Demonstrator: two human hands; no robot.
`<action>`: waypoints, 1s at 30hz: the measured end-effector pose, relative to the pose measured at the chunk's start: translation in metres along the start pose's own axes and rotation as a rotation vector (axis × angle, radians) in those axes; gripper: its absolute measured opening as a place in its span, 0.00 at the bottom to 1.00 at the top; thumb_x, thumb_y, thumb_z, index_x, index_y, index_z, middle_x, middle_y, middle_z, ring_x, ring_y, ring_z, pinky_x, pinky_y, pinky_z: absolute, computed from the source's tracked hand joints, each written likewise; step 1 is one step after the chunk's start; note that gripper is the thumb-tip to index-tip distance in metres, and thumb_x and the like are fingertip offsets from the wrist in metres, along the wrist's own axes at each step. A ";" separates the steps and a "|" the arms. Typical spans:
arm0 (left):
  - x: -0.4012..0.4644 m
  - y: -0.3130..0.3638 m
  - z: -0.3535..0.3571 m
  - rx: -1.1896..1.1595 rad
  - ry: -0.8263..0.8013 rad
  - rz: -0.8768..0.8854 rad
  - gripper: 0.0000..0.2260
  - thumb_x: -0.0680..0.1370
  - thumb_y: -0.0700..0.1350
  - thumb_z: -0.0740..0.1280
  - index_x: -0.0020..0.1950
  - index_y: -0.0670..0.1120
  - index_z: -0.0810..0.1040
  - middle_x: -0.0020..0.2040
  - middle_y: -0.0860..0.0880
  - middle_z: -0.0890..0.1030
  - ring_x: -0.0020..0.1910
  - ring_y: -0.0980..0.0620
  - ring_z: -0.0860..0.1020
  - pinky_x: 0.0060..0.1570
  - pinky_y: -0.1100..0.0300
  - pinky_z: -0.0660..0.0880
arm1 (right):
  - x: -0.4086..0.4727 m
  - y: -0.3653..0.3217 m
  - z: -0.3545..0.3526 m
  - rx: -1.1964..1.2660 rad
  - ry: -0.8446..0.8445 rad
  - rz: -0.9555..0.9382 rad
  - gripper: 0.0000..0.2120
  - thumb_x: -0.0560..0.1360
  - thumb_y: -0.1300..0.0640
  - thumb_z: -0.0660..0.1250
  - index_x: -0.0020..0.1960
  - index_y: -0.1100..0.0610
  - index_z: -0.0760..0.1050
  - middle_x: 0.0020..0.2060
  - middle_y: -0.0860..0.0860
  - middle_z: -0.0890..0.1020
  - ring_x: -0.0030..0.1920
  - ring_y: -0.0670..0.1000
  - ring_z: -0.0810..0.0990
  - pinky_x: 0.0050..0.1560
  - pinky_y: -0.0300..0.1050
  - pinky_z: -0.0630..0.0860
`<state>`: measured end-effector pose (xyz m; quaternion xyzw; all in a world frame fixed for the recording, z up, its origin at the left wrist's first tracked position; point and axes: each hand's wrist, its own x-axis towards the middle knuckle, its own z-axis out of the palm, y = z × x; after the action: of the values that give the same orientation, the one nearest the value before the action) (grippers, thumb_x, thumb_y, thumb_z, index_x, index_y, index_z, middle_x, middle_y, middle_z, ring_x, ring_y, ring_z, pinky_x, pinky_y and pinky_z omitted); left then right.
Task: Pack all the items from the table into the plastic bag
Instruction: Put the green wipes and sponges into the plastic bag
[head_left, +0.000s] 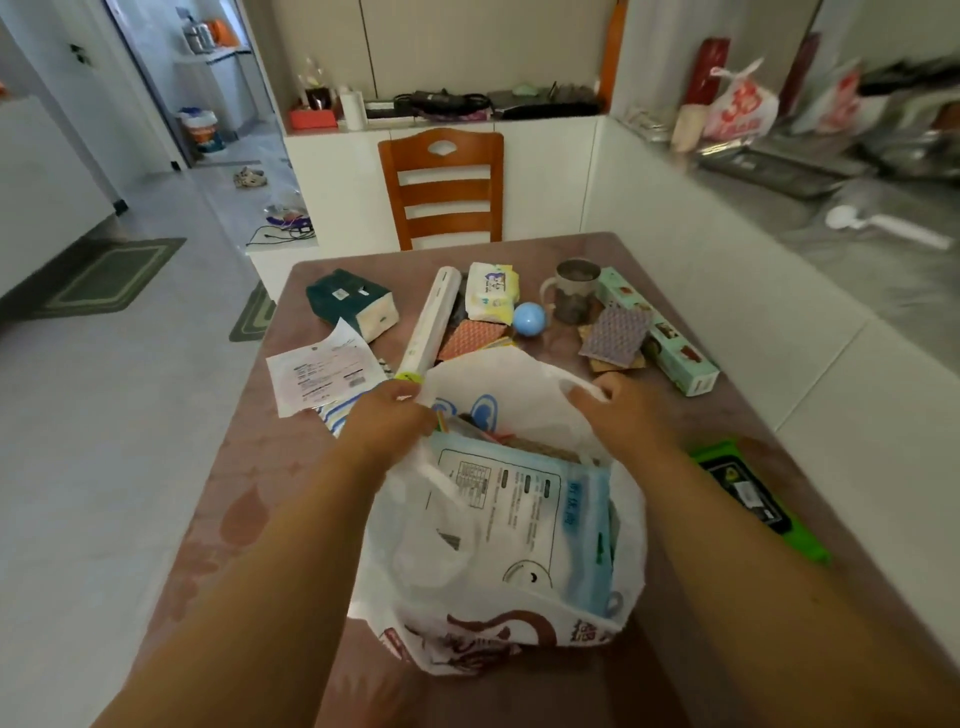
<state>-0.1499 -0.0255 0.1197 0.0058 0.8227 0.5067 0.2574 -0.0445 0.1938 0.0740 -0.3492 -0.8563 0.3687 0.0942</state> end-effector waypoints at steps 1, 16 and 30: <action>0.000 0.001 0.001 0.044 -0.013 0.007 0.26 0.72 0.38 0.70 0.69 0.50 0.73 0.63 0.44 0.75 0.55 0.43 0.78 0.47 0.53 0.75 | 0.001 0.003 -0.001 0.090 0.016 0.014 0.19 0.78 0.41 0.58 0.41 0.55 0.73 0.39 0.54 0.78 0.44 0.57 0.76 0.43 0.46 0.69; -0.020 -0.015 0.010 0.163 0.052 -0.001 0.28 0.70 0.39 0.74 0.68 0.47 0.70 0.63 0.42 0.75 0.52 0.45 0.75 0.46 0.55 0.72 | -0.005 0.105 -0.019 -0.417 0.172 0.436 0.37 0.60 0.34 0.71 0.62 0.54 0.73 0.58 0.58 0.79 0.58 0.61 0.77 0.59 0.56 0.74; -0.041 -0.010 -0.039 0.004 0.286 0.114 0.16 0.71 0.34 0.71 0.58 0.43 0.79 0.57 0.43 0.80 0.46 0.44 0.80 0.39 0.58 0.77 | -0.046 -0.070 0.011 -0.216 -0.426 -0.568 0.39 0.61 0.45 0.79 0.69 0.45 0.69 0.65 0.47 0.76 0.64 0.50 0.74 0.66 0.51 0.72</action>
<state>-0.1283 -0.0744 0.1424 -0.0192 0.8504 0.5145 0.1084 -0.0526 0.1229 0.1192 -0.0211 -0.9535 0.2996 -0.0249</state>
